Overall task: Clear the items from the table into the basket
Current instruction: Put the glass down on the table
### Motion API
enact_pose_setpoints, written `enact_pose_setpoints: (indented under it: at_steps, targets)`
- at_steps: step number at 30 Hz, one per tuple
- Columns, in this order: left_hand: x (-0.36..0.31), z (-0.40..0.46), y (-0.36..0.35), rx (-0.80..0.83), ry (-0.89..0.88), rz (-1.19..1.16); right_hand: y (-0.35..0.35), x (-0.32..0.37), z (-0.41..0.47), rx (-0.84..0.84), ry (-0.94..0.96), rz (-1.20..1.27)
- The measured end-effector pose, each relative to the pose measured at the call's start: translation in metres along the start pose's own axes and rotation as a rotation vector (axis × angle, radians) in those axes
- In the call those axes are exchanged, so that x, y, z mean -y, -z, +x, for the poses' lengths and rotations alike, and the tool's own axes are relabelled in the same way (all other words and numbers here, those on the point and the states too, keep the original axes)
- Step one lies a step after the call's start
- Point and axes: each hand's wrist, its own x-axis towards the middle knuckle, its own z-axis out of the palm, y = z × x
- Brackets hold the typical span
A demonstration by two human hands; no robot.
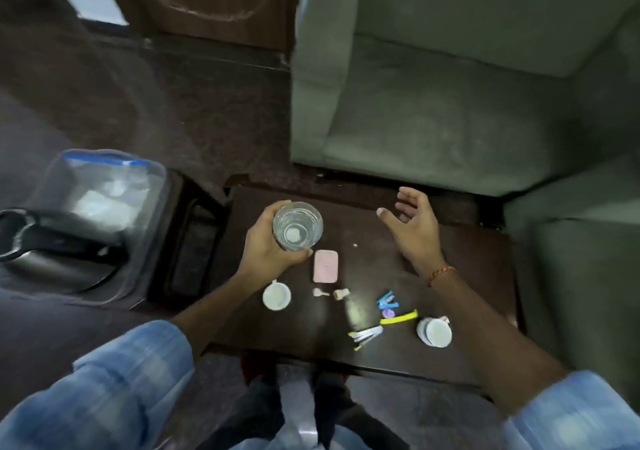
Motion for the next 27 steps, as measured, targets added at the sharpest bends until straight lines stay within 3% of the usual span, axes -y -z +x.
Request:
enact_pose_setpoints:
  at_steps: [5,12,27]
  targets:
    - [0.015,0.043,-0.095,0.112,0.01,0.007,0.074,-0.046,0.015,-0.138,-0.068,0.011]
    - [0.061,0.077,-0.194,0.236,0.065,0.058,0.114,-0.108,0.033,-0.222,-0.148,0.103]
    - [0.118,0.096,-0.259,0.294,0.086,0.126,0.134,-0.17,0.057,-0.272,-0.244,0.21]
